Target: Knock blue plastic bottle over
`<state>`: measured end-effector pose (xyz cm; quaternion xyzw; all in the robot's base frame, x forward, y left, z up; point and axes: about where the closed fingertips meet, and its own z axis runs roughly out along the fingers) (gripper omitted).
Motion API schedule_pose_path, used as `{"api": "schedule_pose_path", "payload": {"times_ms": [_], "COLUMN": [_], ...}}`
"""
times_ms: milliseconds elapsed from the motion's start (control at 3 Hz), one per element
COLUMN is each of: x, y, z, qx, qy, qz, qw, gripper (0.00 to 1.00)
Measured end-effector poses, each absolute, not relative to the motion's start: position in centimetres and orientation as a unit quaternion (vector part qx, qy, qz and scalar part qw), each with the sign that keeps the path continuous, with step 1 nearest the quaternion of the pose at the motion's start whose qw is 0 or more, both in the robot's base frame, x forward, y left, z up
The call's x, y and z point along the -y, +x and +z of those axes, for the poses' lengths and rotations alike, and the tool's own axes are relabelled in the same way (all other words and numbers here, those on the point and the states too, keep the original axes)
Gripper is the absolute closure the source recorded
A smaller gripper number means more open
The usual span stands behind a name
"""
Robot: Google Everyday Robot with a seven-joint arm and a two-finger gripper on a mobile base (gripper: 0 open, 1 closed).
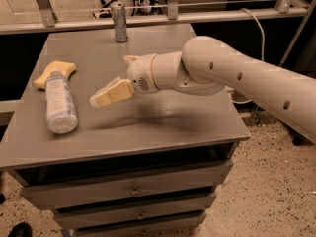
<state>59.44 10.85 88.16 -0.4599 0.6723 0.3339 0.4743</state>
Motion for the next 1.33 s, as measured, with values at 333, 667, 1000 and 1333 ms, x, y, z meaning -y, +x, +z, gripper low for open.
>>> {"api": "schedule_pose_path", "payload": {"times_ms": [333,667,1000,1333], "x": [-10.5,-8.8,-5.7,-1.3], "y": [59.9,59.6,58.7,57.4], "z": [87.8,87.7,88.6,91.5], "qx": [-0.678,-0.688,-0.688,-0.662], "qy": [-0.458,-0.451,-0.446,-0.459], "qz": [0.33,0.321,0.316,0.323], "qw": [0.47,0.469,0.477,0.497], "gripper": [0.0,0.0,0.0,0.0]}}
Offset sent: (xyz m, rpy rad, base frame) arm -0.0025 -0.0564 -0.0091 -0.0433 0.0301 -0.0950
